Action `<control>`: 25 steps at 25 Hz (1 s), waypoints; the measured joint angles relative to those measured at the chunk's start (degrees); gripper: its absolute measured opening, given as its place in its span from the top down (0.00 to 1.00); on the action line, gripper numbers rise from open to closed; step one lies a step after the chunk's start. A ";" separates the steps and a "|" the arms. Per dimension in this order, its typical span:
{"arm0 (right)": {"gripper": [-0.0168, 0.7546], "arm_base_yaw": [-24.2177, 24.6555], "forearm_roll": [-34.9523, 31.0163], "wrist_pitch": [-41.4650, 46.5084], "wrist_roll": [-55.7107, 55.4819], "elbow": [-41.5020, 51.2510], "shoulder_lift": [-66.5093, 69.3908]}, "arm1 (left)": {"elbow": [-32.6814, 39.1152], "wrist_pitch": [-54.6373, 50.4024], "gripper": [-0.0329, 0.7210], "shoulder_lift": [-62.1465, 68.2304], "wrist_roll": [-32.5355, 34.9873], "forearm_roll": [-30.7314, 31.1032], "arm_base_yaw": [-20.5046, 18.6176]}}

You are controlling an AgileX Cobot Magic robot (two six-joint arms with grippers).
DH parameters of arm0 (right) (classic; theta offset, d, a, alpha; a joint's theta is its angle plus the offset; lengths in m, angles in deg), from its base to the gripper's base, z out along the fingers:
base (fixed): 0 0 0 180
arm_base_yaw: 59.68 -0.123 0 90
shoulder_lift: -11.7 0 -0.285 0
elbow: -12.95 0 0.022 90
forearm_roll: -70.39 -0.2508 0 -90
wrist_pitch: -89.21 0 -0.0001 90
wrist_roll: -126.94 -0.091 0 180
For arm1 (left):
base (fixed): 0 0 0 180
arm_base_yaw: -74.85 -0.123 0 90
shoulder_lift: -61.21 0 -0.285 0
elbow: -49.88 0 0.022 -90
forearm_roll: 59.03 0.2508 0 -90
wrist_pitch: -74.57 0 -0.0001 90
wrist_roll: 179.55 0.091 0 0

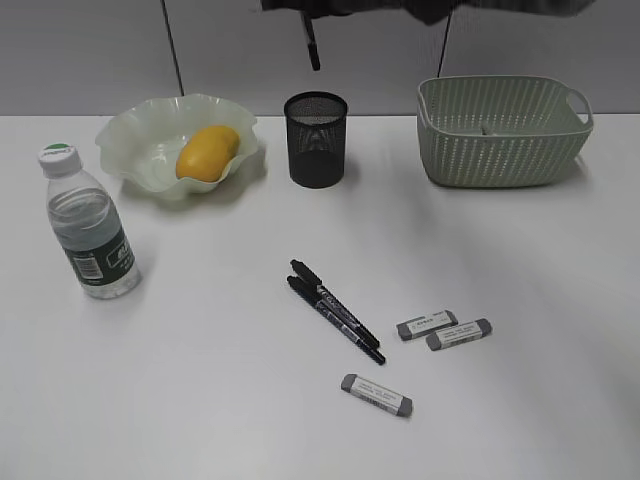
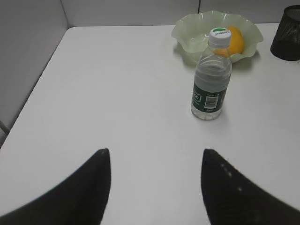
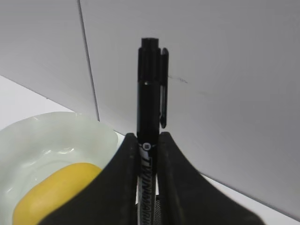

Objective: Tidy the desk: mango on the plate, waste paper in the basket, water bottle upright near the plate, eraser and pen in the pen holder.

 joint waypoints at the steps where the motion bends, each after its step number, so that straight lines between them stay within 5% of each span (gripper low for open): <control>1: 0.86 0.40 0.46 -2.06 0.00 0.00 1.34 | 0.00 0.00 0.35 0.00 0.00 0.00 0.00; 9: 0.86 2.21 0.36 -15.57 0.10 0.11 6.89 | 0.00 0.00 0.35 0.00 0.00 0.00 0.00; 16: 0.84 2.88 0.21 -17.43 0.40 0.11 10.14 | 0.00 0.00 0.35 0.00 0.00 0.00 0.00; 23: 0.38 3.06 0.05 -16.62 0.45 0.11 10.87 | 0.00 0.00 0.35 0.00 0.00 0.00 0.00; 25: 0.33 3.06 -0.12 -13.37 0.45 0.11 10.32 | 0.00 0.00 0.35 0.00 0.00 0.00 0.00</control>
